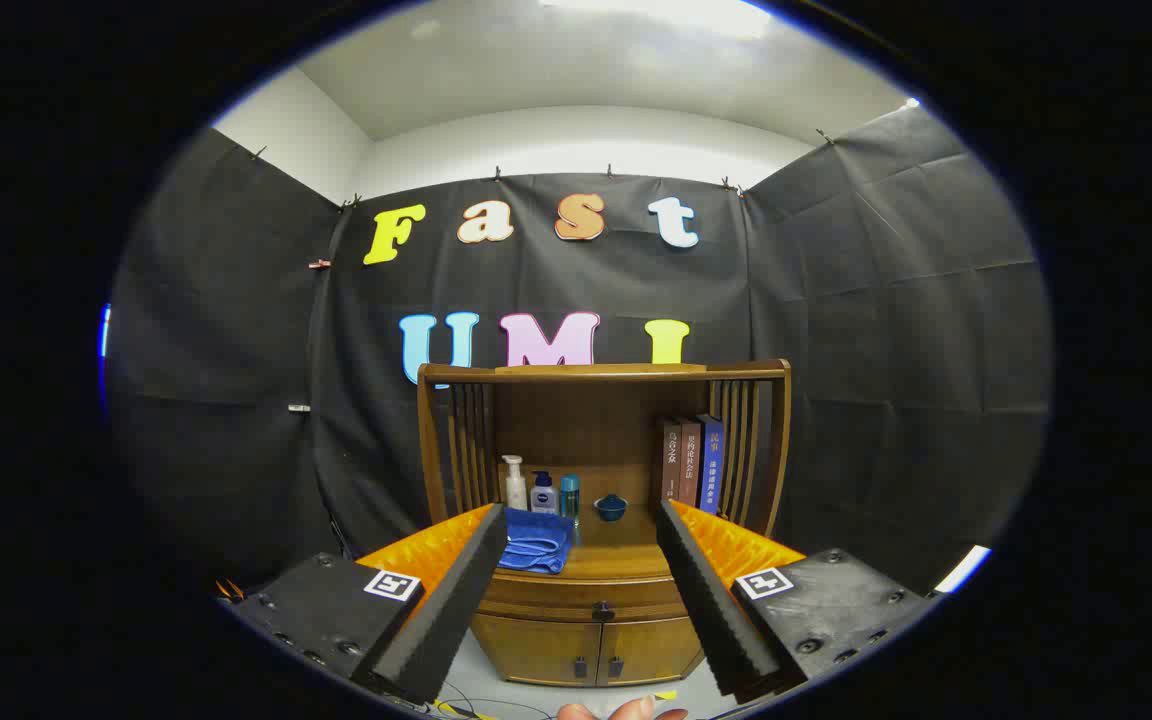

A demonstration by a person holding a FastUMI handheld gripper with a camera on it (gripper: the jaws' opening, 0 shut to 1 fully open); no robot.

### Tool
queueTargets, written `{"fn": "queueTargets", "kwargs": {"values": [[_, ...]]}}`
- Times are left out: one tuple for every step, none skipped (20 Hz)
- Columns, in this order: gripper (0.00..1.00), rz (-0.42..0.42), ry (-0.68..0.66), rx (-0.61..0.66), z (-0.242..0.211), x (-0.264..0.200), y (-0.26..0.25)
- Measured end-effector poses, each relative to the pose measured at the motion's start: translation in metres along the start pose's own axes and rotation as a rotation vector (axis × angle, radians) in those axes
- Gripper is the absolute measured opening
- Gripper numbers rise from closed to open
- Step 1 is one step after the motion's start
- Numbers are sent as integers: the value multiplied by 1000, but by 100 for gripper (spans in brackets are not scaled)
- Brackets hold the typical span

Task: Pull open the drawer, take out the items inside it, and place them on the countertop above the cabinet.

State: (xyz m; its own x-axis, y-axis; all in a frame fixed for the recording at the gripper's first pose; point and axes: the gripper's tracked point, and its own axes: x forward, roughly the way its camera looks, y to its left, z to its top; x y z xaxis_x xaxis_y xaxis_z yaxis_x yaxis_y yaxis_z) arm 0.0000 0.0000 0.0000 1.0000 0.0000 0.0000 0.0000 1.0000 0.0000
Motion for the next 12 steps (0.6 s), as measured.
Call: {"fn": "queueTargets", "kwargs": {"values": [[99,-2,1,3,-2,1,0],[99,-3,6,5,-3,1,-1],[99,-5,12,5,-7,2,-3],[99,-5,19,6,-8,2,-3],[99,-4,20,5,-10,3,-4],[99,-2,19,4,-10,3,-4],[99,-3,17,-3,-10,3,-3],[99,-4,15,-8,-10,3,-5],[99,-4,14,-13,-12,4,-4],[99,-3,14,-15,-13,4,-4],[99,0,15,-15,-15,4,-4],[99,3,16,-11,-18,5,-3]]}}
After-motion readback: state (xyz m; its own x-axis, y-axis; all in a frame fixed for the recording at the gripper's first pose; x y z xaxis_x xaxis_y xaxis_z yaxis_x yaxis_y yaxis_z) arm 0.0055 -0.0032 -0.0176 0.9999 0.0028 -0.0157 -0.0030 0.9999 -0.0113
